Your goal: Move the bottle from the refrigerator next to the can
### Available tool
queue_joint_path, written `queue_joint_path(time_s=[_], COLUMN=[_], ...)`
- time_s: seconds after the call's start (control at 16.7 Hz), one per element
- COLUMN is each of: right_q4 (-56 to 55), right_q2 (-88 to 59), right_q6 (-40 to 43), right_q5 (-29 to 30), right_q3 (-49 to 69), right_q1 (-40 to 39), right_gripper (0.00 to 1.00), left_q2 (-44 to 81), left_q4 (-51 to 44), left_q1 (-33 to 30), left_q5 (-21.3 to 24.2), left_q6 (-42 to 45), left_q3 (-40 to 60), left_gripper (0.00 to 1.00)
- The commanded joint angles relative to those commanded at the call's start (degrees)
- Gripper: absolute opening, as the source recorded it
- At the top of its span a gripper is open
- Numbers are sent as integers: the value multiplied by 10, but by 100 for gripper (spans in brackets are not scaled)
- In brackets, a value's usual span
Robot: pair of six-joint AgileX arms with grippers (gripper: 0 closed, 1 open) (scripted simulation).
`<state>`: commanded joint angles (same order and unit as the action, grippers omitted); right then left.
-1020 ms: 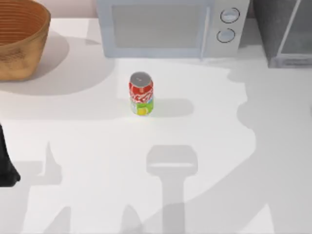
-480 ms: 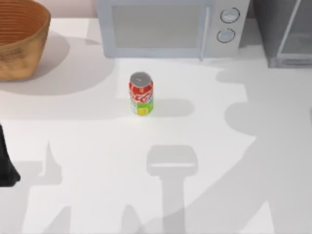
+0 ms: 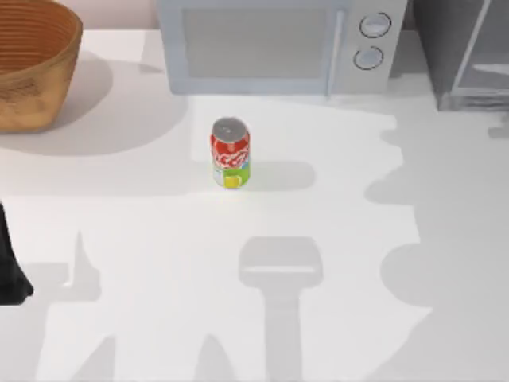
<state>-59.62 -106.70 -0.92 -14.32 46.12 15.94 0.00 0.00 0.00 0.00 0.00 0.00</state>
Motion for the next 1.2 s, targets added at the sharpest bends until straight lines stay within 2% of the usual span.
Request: queue_joint_path(time_s=[0.3, 0.6, 0.72, 0.84, 0.96, 1.2], right_q4=[-39, -39, -49, -67, -85, -121], right_q2=[71, 68, 52, 23, -13, -91], right_q6=[-1, -2, -2, -2, -2, -2], right_q5=[-17, -16, 3, 45, 111, 294], right_q3=[-102, -102, -92, -77, -58, -20], right_q1=[18, 14, -5, -48, -114, -302], right_gripper=[0, 0, 0, 0, 0, 0], left_q2=[0, 0, 0, 0, 0, 0], left_q4=[0, 0, 0, 0, 0, 0], left_q1=[0, 0, 0, 0, 0, 0], left_q5=[0, 0, 0, 0, 0, 0], left_q6=[0, 0, 0, 0, 0, 0], left_q3=[0, 0, 0, 0, 0, 0], left_gripper=[100, 100, 100, 100, 100, 100])
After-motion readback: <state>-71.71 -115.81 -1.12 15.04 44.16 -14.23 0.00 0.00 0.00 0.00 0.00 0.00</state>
